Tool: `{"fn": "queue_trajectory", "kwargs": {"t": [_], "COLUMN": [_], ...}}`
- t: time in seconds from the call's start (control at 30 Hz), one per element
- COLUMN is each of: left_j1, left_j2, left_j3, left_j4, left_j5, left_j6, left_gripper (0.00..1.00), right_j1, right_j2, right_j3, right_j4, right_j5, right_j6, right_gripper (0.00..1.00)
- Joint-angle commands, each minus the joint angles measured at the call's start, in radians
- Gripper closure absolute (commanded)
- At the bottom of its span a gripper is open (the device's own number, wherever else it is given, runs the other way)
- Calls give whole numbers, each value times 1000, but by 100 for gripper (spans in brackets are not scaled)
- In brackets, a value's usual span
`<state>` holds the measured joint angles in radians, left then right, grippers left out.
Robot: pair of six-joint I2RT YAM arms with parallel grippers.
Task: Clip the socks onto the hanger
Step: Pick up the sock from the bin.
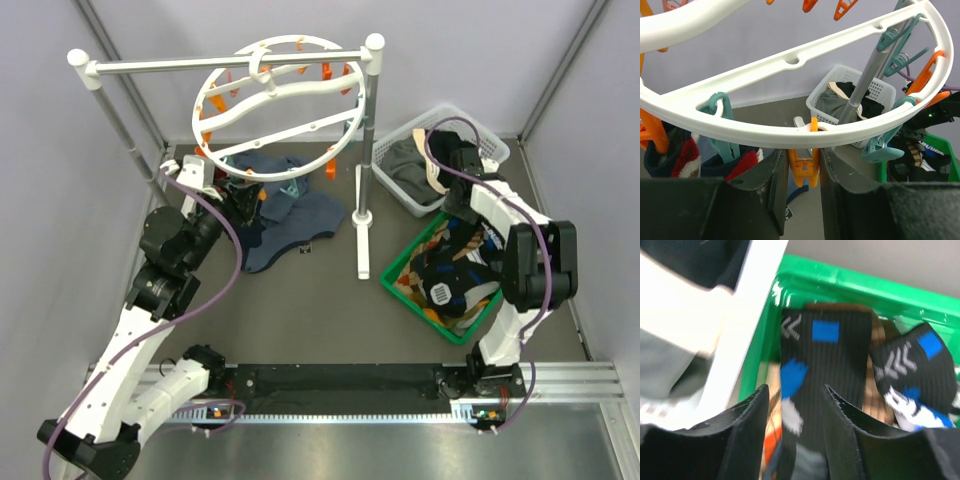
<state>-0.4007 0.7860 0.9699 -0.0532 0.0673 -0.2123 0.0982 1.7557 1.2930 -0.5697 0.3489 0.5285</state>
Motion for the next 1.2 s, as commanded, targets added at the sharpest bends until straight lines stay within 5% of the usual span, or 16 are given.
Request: {"fn": "queue_trajectory", "kwargs": {"t": [0.0, 0.4, 0.6, 1.17], "left_j1": [10, 17, 20, 40], "left_j2": [18, 33, 33, 19], "left_j3": [-10, -10, -13, -19], "left_j4": [32, 35, 38, 46], "left_j5": [25, 37, 42, 68], "left_j6": [-15, -25, -29, -55], "left_gripper": [100, 100, 100, 100], "right_j1": [-51, -94, -94, -2], "right_j2": [71, 211, 150, -304], "right_j3": [75, 101, 56, -112], "right_j4": [13, 11, 16, 25], "right_j5": [48, -14, -17, -63], "right_j6": [22, -54, -104, -189], "right_gripper": [56, 58, 100, 100]}}
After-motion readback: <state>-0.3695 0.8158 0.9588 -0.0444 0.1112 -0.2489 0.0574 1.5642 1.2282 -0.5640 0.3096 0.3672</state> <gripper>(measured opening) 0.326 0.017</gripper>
